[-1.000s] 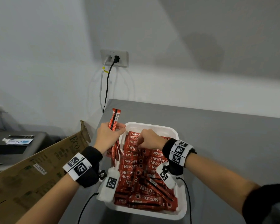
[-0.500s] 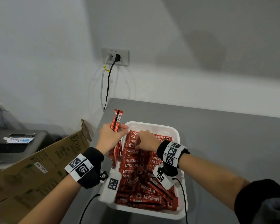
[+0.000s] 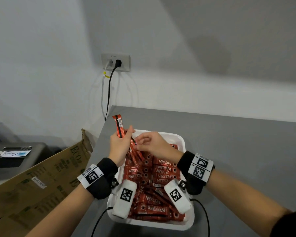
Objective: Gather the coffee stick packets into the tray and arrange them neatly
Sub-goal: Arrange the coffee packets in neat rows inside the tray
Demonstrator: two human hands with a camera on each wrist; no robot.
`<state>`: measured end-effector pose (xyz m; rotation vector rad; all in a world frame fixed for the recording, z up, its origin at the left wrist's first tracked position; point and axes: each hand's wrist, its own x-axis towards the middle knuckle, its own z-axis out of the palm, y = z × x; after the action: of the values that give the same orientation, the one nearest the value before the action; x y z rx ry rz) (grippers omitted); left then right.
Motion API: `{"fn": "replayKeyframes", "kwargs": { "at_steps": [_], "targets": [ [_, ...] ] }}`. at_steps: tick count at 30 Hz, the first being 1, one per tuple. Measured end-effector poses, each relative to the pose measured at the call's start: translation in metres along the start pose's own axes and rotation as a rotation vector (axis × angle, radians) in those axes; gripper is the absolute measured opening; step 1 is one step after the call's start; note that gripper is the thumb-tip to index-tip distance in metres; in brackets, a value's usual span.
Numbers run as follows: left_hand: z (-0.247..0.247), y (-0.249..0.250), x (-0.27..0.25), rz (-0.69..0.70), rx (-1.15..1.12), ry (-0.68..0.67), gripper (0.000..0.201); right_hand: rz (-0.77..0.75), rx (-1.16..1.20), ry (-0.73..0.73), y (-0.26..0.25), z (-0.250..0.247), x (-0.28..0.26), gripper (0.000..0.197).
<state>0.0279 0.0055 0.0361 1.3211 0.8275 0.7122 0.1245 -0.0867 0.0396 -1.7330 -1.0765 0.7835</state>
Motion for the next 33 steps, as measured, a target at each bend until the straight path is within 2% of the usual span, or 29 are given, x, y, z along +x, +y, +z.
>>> {"fn": "replayKeyframes", "kwargs": {
  "at_steps": [2, 6, 9, 13, 15, 16, 18, 21, 25, 30, 33],
  "targets": [
    [0.001, -0.001, -0.001, -0.033, -0.052, -0.03, 0.027, -0.017, -0.022, 0.07, 0.0, -0.005, -0.002, 0.018],
    [-0.002, 0.002, -0.003, -0.05, -0.116, -0.088, 0.026, -0.048, -0.039, 0.274, 0.005, -0.017, -0.01, 0.017],
    [-0.005, 0.0, -0.002, -0.138, -0.095, -0.22, 0.029, -0.057, -0.173, 0.355, 0.01, -0.021, -0.018, 0.019],
    [-0.002, 0.003, -0.008, -0.229, -0.109, -0.326, 0.028, -0.277, -0.465, 0.432, 0.019, -0.02, -0.023, 0.015],
    [-0.001, 0.005, -0.008, -0.23, -0.087, -0.321, 0.017, -0.371, -0.513, 0.378, 0.026, -0.022, -0.023, 0.015],
    [-0.002, 0.006, -0.007, -0.195, -0.05, -0.302, 0.012, -0.372, -0.518, 0.322, 0.028, -0.025, -0.022, 0.014],
    [-0.004, 0.005, -0.005, -0.081, 0.076, -0.265, 0.015, -0.315, -0.491, 0.23, 0.029, -0.035, -0.022, 0.019],
    [-0.008, 0.004, -0.005, 0.06, 0.272, -0.303, 0.022, -0.202, -0.359, 0.259, 0.028, -0.048, -0.022, 0.034],
    [-0.01, 0.004, -0.006, 0.076, 0.314, -0.345, 0.019, -0.088, -0.218, 0.288, 0.025, -0.054, -0.023, 0.033],
    [-0.009, 0.003, -0.007, 0.128, 0.351, -0.384, 0.022, -0.281, -0.461, 0.167, 0.025, -0.055, -0.02, 0.016],
    [-0.005, -0.002, -0.007, 0.161, 0.4, -0.382, 0.024, -0.282, -0.557, 0.127, 0.028, -0.05, -0.02, 0.013]
  ]
}}
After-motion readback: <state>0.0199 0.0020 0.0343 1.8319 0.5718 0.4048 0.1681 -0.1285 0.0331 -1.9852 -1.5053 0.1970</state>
